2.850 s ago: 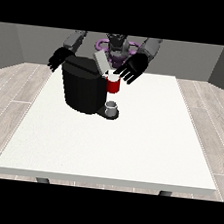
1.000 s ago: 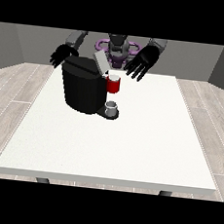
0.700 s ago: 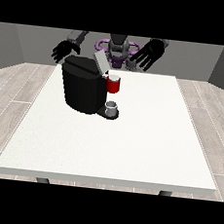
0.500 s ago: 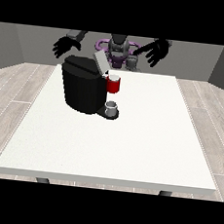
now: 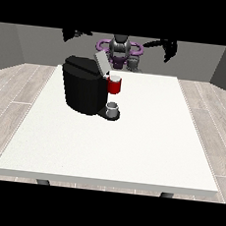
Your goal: Insert the coffee pod into the coffee machine and close the lid
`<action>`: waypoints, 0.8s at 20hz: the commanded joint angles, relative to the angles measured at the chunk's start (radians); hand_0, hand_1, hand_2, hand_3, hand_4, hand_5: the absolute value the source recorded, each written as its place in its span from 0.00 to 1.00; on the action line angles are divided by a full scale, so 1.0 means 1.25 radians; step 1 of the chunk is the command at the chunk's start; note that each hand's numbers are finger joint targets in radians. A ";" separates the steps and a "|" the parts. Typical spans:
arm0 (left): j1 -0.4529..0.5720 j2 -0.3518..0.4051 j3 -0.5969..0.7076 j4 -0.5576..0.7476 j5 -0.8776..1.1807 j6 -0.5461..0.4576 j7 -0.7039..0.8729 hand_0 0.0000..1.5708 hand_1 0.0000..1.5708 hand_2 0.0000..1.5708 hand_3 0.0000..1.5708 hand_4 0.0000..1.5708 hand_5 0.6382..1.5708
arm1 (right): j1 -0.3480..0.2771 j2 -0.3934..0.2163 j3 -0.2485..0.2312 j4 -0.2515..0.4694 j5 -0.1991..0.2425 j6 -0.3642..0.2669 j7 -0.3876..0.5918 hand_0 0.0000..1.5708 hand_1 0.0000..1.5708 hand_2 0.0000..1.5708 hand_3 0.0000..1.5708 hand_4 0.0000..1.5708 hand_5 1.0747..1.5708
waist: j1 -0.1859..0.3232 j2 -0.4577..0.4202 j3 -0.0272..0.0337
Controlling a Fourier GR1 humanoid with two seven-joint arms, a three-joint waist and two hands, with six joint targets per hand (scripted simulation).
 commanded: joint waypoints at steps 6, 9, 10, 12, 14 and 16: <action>0.109 -0.054 0.006 -0.076 0.083 -0.041 -0.014 0.00 0.00 0.00 0.00 0.00 1.00 | -0.063 0.004 0.049 -0.038 0.021 0.020 0.049 0.00 0.00 0.00 0.00 0.00 1.00 | 0.072 -0.002 0.0004; 0.128 -0.099 -0.027 -0.114 0.121 -0.048 0.027 0.00 0.00 0.00 0.00 0.09 1.00 | -0.093 -0.039 0.019 0.012 0.027 0.039 0.057 0.00 0.00 0.00 0.00 0.09 1.00 | 0.120 -0.012 0.0007; 0.132 -0.088 -0.016 -0.136 0.108 -0.036 0.014 0.00 0.00 0.00 0.00 0.09 1.00 | -0.113 -0.046 0.020 0.006 0.031 0.045 0.052 0.00 0.00 0.00 0.00 0.15 1.00 | 0.118 0.023 0.0006; 0.180 -0.100 -0.050 -0.184 0.138 -0.033 0.045 0.00 0.00 0.00 0.00 0.00 1.00 | -0.081 -0.016 0.049 0.010 0.046 0.044 0.043 0.00 0.00 0.00 0.00 0.14 1.00 | 0.111 -0.003 0.0007; 0.182 -0.067 -0.035 -0.219 0.151 -0.078 0.066 0.00 0.00 0.00 0.00 0.00 1.00 | -0.129 -0.029 0.023 0.011 0.027 0.056 0.044 0.00 0.00 0.00 0.00 0.00 1.00 | 0.121 0.035 0.0007; 0.233 -0.094 -0.055 -0.256 0.168 -0.027 0.035 0.00 0.00 0.00 0.00 0.13 1.00 | -0.118 0.002 0.064 -0.004 0.048 0.051 0.059 0.00 0.00 0.00 0.00 0.08 1.00 | 0.090 0.041 0.0005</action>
